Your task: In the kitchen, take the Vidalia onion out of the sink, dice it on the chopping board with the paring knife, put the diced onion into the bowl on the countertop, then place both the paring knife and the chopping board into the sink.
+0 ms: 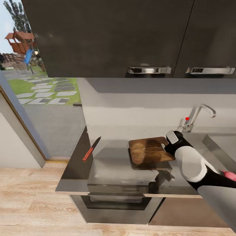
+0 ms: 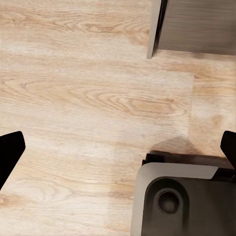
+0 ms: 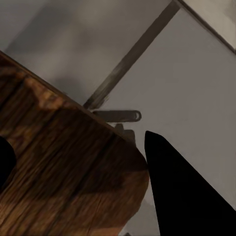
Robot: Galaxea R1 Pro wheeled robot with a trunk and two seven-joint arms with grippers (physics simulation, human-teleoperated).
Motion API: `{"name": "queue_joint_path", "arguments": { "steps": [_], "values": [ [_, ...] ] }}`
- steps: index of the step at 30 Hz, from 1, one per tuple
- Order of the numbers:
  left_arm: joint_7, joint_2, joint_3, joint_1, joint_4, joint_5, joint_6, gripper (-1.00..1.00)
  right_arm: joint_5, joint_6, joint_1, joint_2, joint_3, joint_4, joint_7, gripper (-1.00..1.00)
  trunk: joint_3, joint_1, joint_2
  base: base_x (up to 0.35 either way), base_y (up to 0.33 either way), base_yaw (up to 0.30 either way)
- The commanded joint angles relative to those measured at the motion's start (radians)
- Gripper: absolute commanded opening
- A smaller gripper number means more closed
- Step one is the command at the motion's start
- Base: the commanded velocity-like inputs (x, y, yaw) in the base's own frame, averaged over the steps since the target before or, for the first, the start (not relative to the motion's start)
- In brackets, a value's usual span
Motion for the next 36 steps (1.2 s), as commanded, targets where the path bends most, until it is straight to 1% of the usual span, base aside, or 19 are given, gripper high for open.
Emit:
{"name": "queue_joint_path", "arguments": {
  "steps": [1, 3, 4, 6, 8, 11, 15, 25, 31, 36],
  "values": [
    [-0.001, 0.0, 0.001, 0.0, -0.001, 0.001, -0.002, 1.0, -0.009, 0.004, 0.0, -0.004, 0.001, -0.002, -0.007, -1.0, -0.002, 0.001, -0.002, 0.0, 0.0, 0.0],
    [-0.001, 0.0, 0.001, 0.0, -0.001, 0.001, -0.002, 1.0, -0.009, 0.003, 0.001, -0.012, -0.005, -0.002, -0.005, -1.0, -0.002, 0.001, -0.002, 0.0, 0.0, 0.0],
    [-0.001, 0.0, 0.001, 0.0, -0.001, 0.001, -0.002, 1.0, -0.009, 0.003, 0.002, -0.016, -0.014, -0.002, -0.001, -1.0, -0.002, 0.001, -0.002, 0.0, 0.0, 0.0],
    [-0.001, 0.0, 0.001, 0.0, -0.002, 0.001, -0.002, 1.0, -0.008, 0.003, 0.004, -0.025, -0.053, -0.002, 0.011, -1.0, -0.002, 0.001, -0.002, 0.0, 0.0, 0.0],
    [-0.001, 0.0, 0.001, 0.0, -0.002, 0.001, -0.002, 1.0, -0.007, 0.003, 0.004, -0.029, -0.08, -0.002, 0.016, -1.0, -0.002, 0.001, -0.002, 0.0, 0.0, 0.0],
    [-0.001, 0.001, 0.001, 0.0, -0.003, 0.001, -0.002, 1.0, -0.007, 0.003, 0.005, -0.03, -0.094, -0.002, 0.018, -1.0, -0.002, 0.001, -0.002, 0.0, 0.0, 0.0],
    [-0.001, 0.001, 0.001, 0.0, -0.003, 0.001, -0.002, 1.0, -0.007, 0.003, 0.011, -0.031, -0.1, 0.007, 0.019, -1.0, -0.002, 0.001, -0.002, 0.0, 0.0, 0.0],
    [0.0, 0.001, 0.001, 0.0, -0.004, 0.001, -0.002, 1.0, -0.006, -0.001, 0.013, -0.031, -0.1, 0.026, 0.019, -1.0, -0.002, 0.001, -0.002, 0.0, 0.0, 0.0],
    [0.0, 0.001, 0.001, 0.0, -0.004, 0.001, -0.002, 1.0, -0.004, -0.032, 0.014, -0.032, -0.1, 0.044, 0.019, -1.0, -0.002, 0.001, -0.002, 0.0, 0.0, 0.0],
    [0.001, 0.001, 0.001, 0.0, -0.004, 0.001, -0.002, 1.0, -0.004, -0.041, 0.014, -0.033, -0.101, 0.052, 0.019, -1.0, -0.002, 0.001, -0.002, 0.0, 0.0, 0.0]
  ]
}}
